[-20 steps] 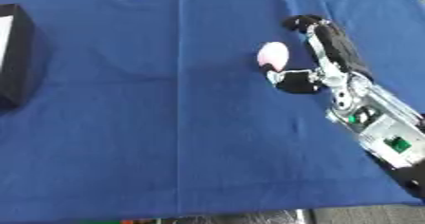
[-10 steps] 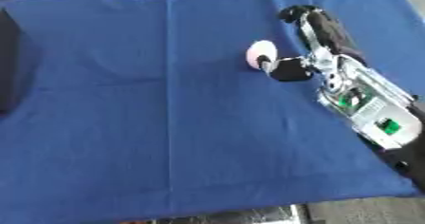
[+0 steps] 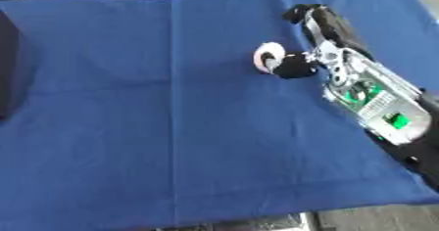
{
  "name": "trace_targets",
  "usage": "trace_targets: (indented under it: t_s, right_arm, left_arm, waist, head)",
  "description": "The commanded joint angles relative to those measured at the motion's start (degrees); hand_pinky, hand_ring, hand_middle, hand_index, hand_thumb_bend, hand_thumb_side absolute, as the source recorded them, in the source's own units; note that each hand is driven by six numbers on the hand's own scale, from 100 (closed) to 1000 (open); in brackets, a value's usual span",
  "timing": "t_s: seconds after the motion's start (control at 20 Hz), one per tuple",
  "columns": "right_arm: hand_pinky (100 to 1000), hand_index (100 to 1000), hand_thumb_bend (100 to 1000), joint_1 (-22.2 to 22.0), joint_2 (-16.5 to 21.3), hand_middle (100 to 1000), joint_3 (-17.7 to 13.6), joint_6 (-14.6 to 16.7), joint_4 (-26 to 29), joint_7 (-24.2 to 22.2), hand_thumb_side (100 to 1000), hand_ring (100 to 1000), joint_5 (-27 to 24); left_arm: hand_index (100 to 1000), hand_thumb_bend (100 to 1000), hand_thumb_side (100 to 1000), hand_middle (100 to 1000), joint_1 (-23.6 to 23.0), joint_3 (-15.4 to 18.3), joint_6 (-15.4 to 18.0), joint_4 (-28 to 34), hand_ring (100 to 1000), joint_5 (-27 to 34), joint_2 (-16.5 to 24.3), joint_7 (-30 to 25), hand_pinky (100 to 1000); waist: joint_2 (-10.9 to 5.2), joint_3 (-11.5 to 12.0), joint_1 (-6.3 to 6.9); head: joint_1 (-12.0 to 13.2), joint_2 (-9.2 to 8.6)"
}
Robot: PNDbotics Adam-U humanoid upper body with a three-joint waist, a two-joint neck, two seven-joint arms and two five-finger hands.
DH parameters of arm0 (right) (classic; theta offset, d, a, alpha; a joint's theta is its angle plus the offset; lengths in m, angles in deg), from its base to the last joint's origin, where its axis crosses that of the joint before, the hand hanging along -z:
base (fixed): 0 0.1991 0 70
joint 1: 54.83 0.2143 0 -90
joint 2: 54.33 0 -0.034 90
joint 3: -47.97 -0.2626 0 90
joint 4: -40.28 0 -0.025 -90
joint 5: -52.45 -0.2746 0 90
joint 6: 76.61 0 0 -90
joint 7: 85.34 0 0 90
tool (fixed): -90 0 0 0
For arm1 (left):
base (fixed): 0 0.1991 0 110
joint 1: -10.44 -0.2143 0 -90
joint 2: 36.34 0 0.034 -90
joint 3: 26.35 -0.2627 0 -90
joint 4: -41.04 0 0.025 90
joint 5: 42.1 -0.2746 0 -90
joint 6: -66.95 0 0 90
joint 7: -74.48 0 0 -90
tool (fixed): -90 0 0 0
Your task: Pick up the objects with one hand, pass them to the other hand, and then place them into the box on the other side of the table.
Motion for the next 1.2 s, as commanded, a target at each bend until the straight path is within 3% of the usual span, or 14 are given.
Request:
trace_targets:
  t_s: [0.05,0.1,0.15,0.5,1.2]
  right_arm:
    - [712,818,390,0.87,2.31,764,-0.28,-0.72,0.47,0.15,206,849,-0.64]
    - [715,816,391,0.86,2.36,760,-0.25,-0.91,0.33,0.10,153,849,-0.72]
    - [717,816,387,0.84,2.39,762,-0.18,-1.01,0.03,-0.02,216,849,-0.84]
    - [737,826,444,1.08,2.57,773,0.01,-0.49,-3.73,-0.13,144,853,-0.62]
    - [759,838,412,1.85,3.48,788,-0.76,-0.72,-9.50,-0.52,100,857,0.95]
  left_arm:
    - [759,100,436,762,1.53,0.47,-0.02,1.06,780,0.18,0.67,0.07,929]
    - [760,100,436,762,1.62,0.44,0.00,1.10,780,0.17,0.60,0.06,928]
    - [760,100,436,762,1.69,0.44,0.02,1.15,780,0.18,0.57,0.06,928]
    - [760,100,435,762,1.62,0.45,0.00,1.35,781,-0.08,0.68,0.10,926]
    - [759,100,419,759,1.52,0.03,0.34,1.87,781,-1.06,0.66,0.07,913]
  waist:
    - [-0.58,0.33,0.01]
    - [-0.47,0.48,0.02]
    - [-0.35,0.63,0.02]
    - [0.51,1.75,0.01]
    - [2.40,3.35,0.64]
  head:
    - [-0.48,-0.99]
    - [-0.52,-1.04]
    - [-0.61,-1.08]
    - [-1.36,-2.04]
    - [-2.40,-3.43]
